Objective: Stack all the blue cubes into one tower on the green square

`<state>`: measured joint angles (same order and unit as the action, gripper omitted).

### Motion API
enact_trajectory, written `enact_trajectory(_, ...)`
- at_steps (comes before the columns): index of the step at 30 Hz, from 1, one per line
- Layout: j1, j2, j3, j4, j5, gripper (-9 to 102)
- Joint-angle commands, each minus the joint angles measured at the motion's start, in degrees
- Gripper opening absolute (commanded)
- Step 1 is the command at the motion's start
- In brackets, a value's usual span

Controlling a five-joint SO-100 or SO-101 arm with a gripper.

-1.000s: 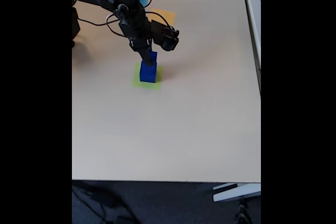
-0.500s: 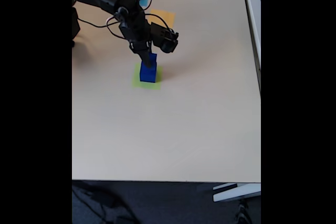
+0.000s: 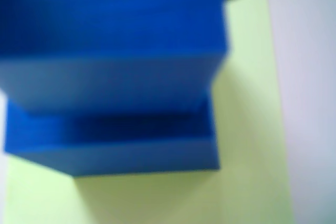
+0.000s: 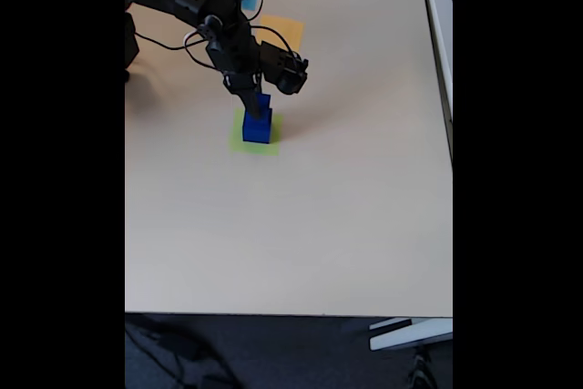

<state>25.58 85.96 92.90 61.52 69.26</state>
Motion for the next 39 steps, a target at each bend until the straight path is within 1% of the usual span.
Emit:
enact_trajectory(1, -0.4, 2.8, -0.4, -1.0, -0.2, 3)
enact_trajectory(10, -0.3, 2.9, -0.4, -1.1, -0.3, 8)
enact_trajectory(15, -0.4, 2.9, -0.4, -1.1, -0.4, 13)
enact_trajectory(24, -0.6, 3.1, 1.3, -3.7, -0.8, 20)
enact_trajectory(33, -0.8, 3.3, 1.7, -3.8, -0.7, 22)
enact_trajectory(39, -1.1, 3.3, 2.7, -5.4, -1.1, 28)
